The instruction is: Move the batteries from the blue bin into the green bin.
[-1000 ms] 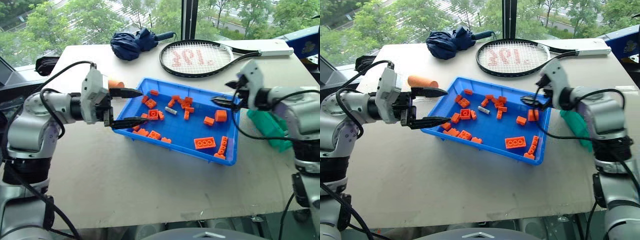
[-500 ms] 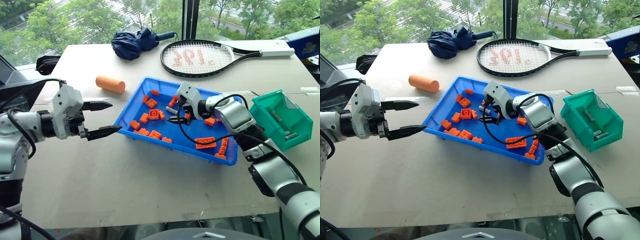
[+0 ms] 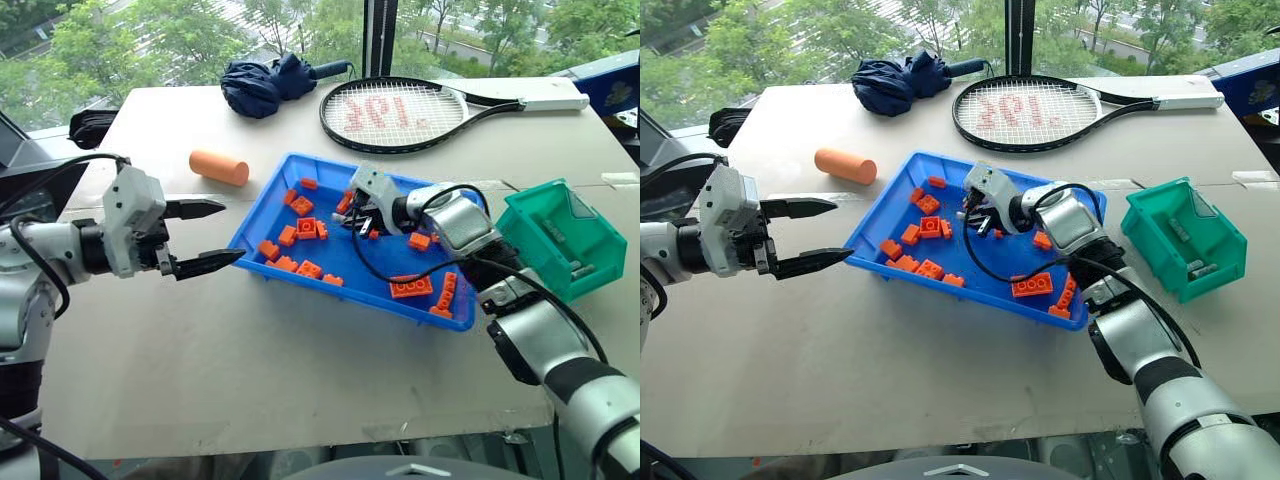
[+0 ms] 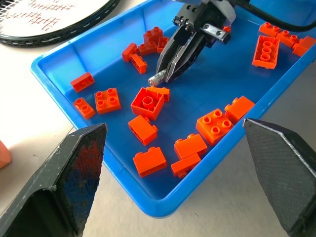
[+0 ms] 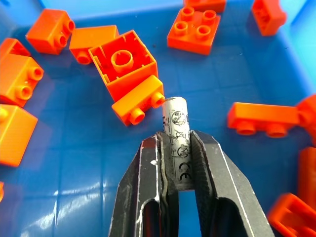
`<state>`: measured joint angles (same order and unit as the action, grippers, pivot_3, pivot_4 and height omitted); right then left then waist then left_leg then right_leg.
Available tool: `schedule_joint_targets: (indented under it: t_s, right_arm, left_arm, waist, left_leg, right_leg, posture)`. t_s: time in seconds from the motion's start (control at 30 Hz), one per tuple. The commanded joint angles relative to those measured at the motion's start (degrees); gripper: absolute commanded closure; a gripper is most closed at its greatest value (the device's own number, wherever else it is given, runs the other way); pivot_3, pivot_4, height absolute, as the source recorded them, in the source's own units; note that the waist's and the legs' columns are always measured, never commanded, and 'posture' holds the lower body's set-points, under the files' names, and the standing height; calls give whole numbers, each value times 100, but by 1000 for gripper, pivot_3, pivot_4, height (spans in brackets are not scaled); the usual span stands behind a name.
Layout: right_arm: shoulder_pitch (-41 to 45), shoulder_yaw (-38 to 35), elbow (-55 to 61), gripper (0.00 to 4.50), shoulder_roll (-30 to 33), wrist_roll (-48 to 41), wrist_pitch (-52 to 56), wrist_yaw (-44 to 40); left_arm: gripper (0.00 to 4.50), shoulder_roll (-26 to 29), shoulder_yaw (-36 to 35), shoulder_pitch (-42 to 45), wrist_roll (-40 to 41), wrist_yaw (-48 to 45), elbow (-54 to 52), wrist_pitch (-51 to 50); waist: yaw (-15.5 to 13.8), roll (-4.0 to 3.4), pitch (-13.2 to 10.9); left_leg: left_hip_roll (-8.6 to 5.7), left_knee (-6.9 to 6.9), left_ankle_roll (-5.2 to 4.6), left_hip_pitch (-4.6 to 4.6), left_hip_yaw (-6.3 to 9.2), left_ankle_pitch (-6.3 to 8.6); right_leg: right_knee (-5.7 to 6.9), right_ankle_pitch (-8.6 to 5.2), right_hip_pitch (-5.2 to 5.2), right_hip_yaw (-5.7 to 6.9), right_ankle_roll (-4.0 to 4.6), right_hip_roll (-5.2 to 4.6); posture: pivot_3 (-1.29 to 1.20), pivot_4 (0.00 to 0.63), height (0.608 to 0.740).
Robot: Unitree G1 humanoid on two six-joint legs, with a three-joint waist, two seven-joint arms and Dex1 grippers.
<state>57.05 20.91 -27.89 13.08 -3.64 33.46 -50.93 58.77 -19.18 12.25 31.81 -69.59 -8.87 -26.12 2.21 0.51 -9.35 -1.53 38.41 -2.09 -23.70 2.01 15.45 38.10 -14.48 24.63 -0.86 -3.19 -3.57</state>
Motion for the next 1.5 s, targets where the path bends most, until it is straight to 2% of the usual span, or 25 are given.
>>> schedule_joint_targets:
  t_s: [0.03, 0.2, 0.33, 0.5, 0.6, 0.77, 0.9, 0.93, 1.0, 1.03, 1.13, 1.23, 1.37, 1.5]
  right_arm:
    - [-316, -454, 1754, 4443, 552, -384, 758, -226]
    - [-892, -1304, 3618, 4443, 1560, -880, 1915, -64]
    - [-1325, -2132, 4353, 4443, 2482, -1069, 2612, 129]
    - [-2015, -3021, 4510, 4443, 3514, -1073, 2905, 376]
    - [-2443, -3476, 4473, 4443, 3917, -1027, 2949, 531]
    - [-3118, -3984, 4343, 4443, 4227, -1011, 2834, 745]
    - [-3445, -4085, 4122, 4443, 4320, -984, 2601, 863]
    - [-3494, -4086, 4050, 3564, 4354, -941, 2518, 916]
    - [-3559, -4112, 3978, 2874, 4406, -895, 2407, 1000]
    - [-3545, -4130, 3962, 2245, 4409, -880, 2358, 1071]
    - [-3519, -4275, 4165, 1116, 4341, -1186, 2299, 933]
    - [-3854, -4521, 4569, 1116, 4212, -1572, 2098, 627]
    - [-4806, -5217, 5396, 1116, 3506, -2429, 1366, -22]
    - [-6001, -5599, 5612, 1116, 3033, -2763, 736, -486]
  left_arm:
    - [0, -94, 63, 270, 364, 98, -485, -204]
    - [0, -470, 501, 976, 893, 342, -1018, -677]
    - [0, -993, 980, 1774, 1258, 573, -1211, -977]
    - [0, -1457, 1457, 2491, 1315, 512, -1053, -1061]
    - [0, -1611, 1647, 2760, 1267, 372, -891, -1005]
    - [0, -1798, 1813, 3091, 1343, 177, -798, -1044]
    - [0, -1930, 1887, 3177, 1302, 135, -809, -1031]
    - [0, -1945, 1894, 3182, 1299, 144, -823, -1036]
    - [0, -1948, 1880, 3178, 1306, 167, -853, -1058]
    - [0, -1933, 1863, 3162, 1301, 178, -866, -1067]
    - [0, -1703, 1774, 2881, 1195, 188, -988, -1081]
    - [0, -1370, 1581, 2414, 1213, 277, -1215, -1200]
    - [0, -910, 1069, 1289, 1089, 458, -1613, -1152]
    - [0, -904, 362, -79, 969, 866, -1971, -1017]
  waist:
    - [-16, 0, 0]
    - [-39, 2, 1]
    - [-67, 4, 2]
    - [-141, 5, 2]
    - [-132, 5, 2]
    - [-146, 5, 2]
    - [-145, 5, 2]
    - [-146, 5, 2]
    - [-147, 4, 2]
    - [-147, 4, 2]
    - [-147, 4, 2]
    - [-127, 1, 3]
    - [-156, 2, 3]
    - [-214, 0, 3]
  left_leg:
    - [-1, 4, 1, -15, 2, 0]
    - [-10, 6, -1, -17, 5, 0]
    - [-13, 14, -3, -13, 0, 0]
    - [-15, 27, -7, -11, -10, 1]
    - [-11, 28, -7, -4, -23, 1]
    - [-5, 37, -9, -6, -27, 1]
    - [3, 52, -10, -6, -32, 2]
    - [4, 55, -10, -5, -35, 2]
    - [5, 61, -11, -5, -35, 2]
    - [6, 64, -11, -6, -34, 2]
    - [6, 69, -11, -6, -34, 2]
    - [13, 65, -14, 0, -40, 4]
    - [18, 68, -16, -6, -23, 6]
    - [18, 67, -37, -6, -16, 19]
  right_leg:
    - [5, 0, 16, 2, 0, -2]
    - [17, 0, 16, 4, -1, -11]
    - [31, 0, 13, 0, -1, -9]
    - [41, 0, 12, 1, -1, -2]
    - [47, -1, 12, -3, -1, 3]
    - [48, -1, 11, -7, -1, 31]
    - [54, -1, 8, -12, -1, 38]
    - [59, -1, 8, -15, -1, 39]
    - [65, -1, 8, -15, -1, 40]
    - [67, -1, 8, -15, -1, 41]
    - [70, -1, 8, -15, -1, 42]
    - [69, -2, 8, -25, -1, 48]
    - [67, -2, 1, -25, 0, 48]
    - [54, -2, -7, -21, -1, 35]
  posture:
    - [0, 150, 740]
    - [0, 150, 740]
    - [0, 150, 740]
    - [0, 150, 740]
    - [0, 150, 740]
    - [0, 150, 740]
    - [0, 150, 740]
    - [0, 150, 740]
    - [0, 150, 740]
    - [0, 150, 740]
    - [0, 150, 740]
    - [0, 150, 740]
    - [0, 150, 740]
    - [0, 150, 740]
